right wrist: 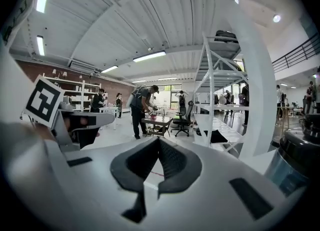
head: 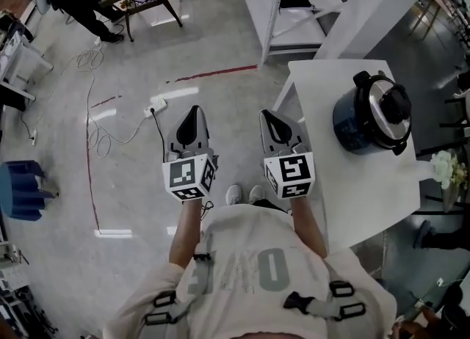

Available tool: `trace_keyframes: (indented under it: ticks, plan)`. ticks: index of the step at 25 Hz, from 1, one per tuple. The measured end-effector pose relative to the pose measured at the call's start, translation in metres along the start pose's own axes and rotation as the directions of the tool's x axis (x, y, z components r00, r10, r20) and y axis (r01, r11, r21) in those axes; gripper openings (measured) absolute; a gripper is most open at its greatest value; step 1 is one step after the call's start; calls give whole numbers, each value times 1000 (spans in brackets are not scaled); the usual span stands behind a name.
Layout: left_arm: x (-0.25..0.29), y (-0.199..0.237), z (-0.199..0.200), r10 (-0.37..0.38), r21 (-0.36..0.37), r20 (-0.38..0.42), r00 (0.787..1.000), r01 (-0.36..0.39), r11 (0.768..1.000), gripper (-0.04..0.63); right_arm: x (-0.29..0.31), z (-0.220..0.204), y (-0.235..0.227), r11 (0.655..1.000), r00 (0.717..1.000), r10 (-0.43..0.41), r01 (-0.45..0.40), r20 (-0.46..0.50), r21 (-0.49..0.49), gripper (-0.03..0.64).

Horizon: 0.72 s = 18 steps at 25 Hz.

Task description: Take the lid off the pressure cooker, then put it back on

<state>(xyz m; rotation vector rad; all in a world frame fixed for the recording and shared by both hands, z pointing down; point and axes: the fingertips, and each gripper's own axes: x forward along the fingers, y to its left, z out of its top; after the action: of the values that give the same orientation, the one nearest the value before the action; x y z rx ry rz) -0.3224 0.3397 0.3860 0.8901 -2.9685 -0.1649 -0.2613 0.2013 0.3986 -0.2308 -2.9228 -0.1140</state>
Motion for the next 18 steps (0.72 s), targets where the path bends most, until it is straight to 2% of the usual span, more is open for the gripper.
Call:
trace_keyframes:
  ticks: [2, 5, 7, 9, 13, 15, 18]
  plan:
    - [8, -18, -1, -29, 1, -7, 1000, 29, 1000, 17, -8, 1, -18, 999, 999, -32, 31, 7, 16, 9]
    - [27, -62, -6, -117, 13, -26, 993, 117, 993, 17, -29, -2, -55, 992, 993, -115, 114, 13, 49, 9]
    - [44, -103, -10, -194, 22, -40, 980, 195, 981, 17, -48, -9, -88, 980, 983, -185, 184, 9, 79, 9]
    - [66, -152, -16, -280, 24, -61, 958, 281, 959, 17, -68, -17, -127, 960, 966, -260, 258, -3, 111, 9]
    - [98, -247, -23, -449, 24, -90, 889, 452, 891, 18, -112, -31, -195, 902, 915, -403, 403, -31, 152, 9]
    - [101, -285, -24, -533, 25, -97, 841, 537, 843, 17, -140, -38, -215, 858, 874, -483, 484, -47, 171, 9]
    - [105, -330, -25, -636, 20, -106, 765, 641, 768, 18, -178, -46, -238, 778, 799, -597, 598, -70, 193, 9]
